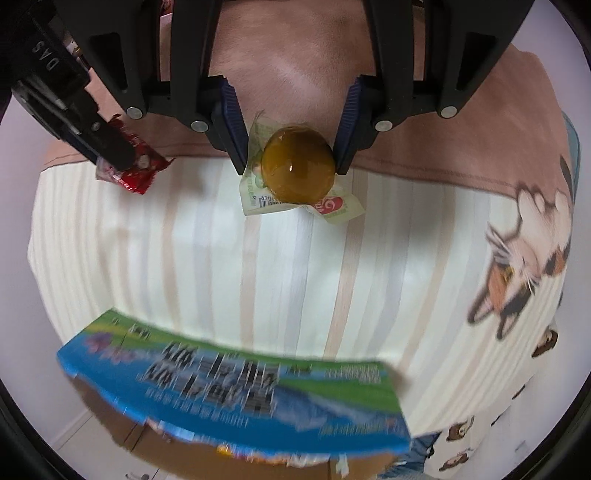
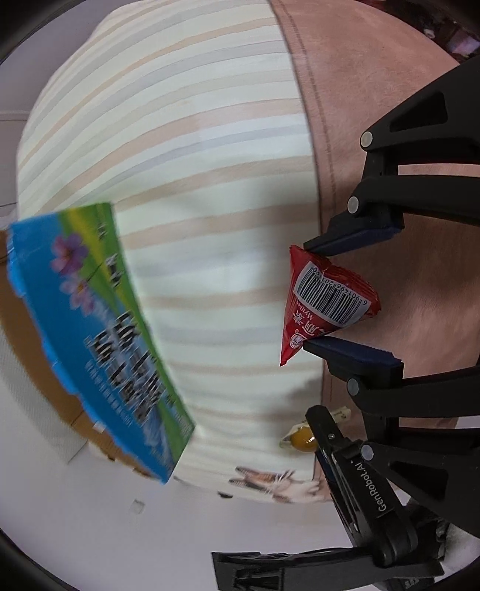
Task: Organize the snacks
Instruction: 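Lift the red and orange candies and carry them toward the box with both tools, then lower both candies into the box and open both tools to release them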
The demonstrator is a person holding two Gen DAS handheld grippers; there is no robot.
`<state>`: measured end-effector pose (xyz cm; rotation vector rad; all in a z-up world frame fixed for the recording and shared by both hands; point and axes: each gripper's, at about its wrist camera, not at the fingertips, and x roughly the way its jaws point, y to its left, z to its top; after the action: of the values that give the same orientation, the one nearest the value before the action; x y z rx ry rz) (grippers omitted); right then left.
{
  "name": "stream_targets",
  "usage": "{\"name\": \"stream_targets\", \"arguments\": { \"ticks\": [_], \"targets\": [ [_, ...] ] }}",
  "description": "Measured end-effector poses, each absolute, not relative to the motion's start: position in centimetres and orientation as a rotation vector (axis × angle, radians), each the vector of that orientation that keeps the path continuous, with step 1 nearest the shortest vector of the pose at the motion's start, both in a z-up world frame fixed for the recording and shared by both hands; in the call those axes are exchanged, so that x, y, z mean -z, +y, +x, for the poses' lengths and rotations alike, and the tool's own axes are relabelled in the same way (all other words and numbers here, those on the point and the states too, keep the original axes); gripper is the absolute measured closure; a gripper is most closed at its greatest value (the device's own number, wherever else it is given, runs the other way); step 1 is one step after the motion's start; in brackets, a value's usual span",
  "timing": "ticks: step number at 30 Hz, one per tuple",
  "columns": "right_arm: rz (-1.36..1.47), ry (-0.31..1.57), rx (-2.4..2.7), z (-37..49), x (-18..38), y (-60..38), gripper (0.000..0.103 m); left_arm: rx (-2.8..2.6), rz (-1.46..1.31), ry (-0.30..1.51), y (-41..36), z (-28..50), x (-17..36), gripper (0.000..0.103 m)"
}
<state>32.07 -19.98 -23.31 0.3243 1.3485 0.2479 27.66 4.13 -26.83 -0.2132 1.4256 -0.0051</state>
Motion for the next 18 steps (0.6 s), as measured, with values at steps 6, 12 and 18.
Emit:
{"name": "stream_targets", "arguments": {
  "ticks": [6,12,18],
  "targets": [
    [0.362,1.271,-0.292,34.2,19.4,-20.1,0.056,0.059,-0.215,1.347,4.5,30.8,20.9,0.061],
    [0.398,1.154,-0.321,38.5,13.8,-20.9,0.056,0.122,-0.194,1.276,4.4,35.6,17.2,0.061],
    [0.360,1.072,-0.307,45.5,9.8,-21.3,0.056,0.158,-0.134,1.242,3.8,43.9,16.6,0.060]
  ]
}}
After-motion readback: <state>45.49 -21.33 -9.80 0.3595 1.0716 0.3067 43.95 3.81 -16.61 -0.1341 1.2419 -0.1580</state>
